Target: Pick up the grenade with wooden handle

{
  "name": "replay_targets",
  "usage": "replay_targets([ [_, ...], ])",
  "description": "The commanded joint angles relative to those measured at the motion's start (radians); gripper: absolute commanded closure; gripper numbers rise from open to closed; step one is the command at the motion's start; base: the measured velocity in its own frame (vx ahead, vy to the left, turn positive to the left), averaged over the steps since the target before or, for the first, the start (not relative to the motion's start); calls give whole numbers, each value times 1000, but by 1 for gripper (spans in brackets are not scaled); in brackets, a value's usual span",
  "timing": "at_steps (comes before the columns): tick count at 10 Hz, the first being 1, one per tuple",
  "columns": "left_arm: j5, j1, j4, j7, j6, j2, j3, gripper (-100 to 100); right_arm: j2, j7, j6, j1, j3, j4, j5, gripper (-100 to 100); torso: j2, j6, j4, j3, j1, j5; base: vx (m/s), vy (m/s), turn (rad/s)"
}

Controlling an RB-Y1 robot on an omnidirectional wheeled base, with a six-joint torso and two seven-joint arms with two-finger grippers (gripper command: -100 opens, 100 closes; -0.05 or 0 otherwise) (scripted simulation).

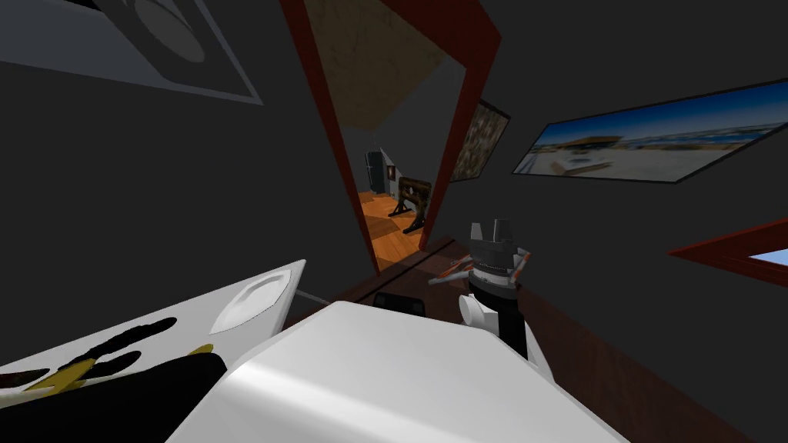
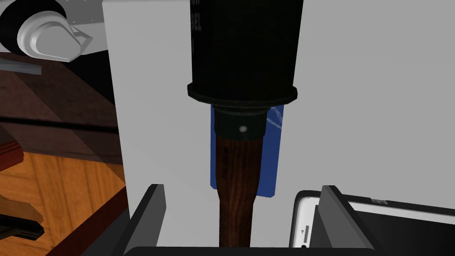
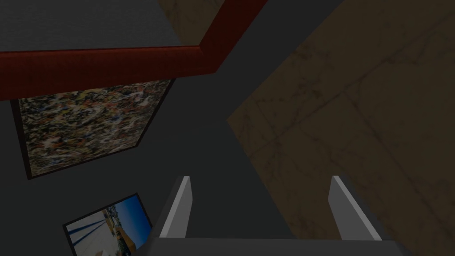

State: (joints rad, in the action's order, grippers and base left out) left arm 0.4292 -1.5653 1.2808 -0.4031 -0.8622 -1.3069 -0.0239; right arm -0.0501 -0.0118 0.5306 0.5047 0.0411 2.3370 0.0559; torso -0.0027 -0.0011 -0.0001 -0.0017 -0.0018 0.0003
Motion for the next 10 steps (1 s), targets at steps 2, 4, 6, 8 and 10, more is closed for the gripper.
replay_targets([
  [2,11,28,-3,1,15,17,29,-100,0,0,0,0,0,0,0,0,3,0,1,2,-5,-1,11,20,-19],
  [4,26,66,-8,2,35,41,67,-100,0,0,0,0,0,0,0,0,5,0,1,3,-6,-2,13,32,-37],
  [6,37,94,-11,3,50,58,96,-100,0,0,0,0,0,0,0,0,6,-1,3,5,-2,4,13,28,-17],
  [8,35,86,-17,3,46,53,89,100,0,0,0,0,0,0,0,0,8,0,6,7,1,8,2,5,-2],
  [10,35,86,-16,3,44,52,89,100,0,0,0,0,0,0,0,0,10,-1,6,8,3,10,0,0,0],
])
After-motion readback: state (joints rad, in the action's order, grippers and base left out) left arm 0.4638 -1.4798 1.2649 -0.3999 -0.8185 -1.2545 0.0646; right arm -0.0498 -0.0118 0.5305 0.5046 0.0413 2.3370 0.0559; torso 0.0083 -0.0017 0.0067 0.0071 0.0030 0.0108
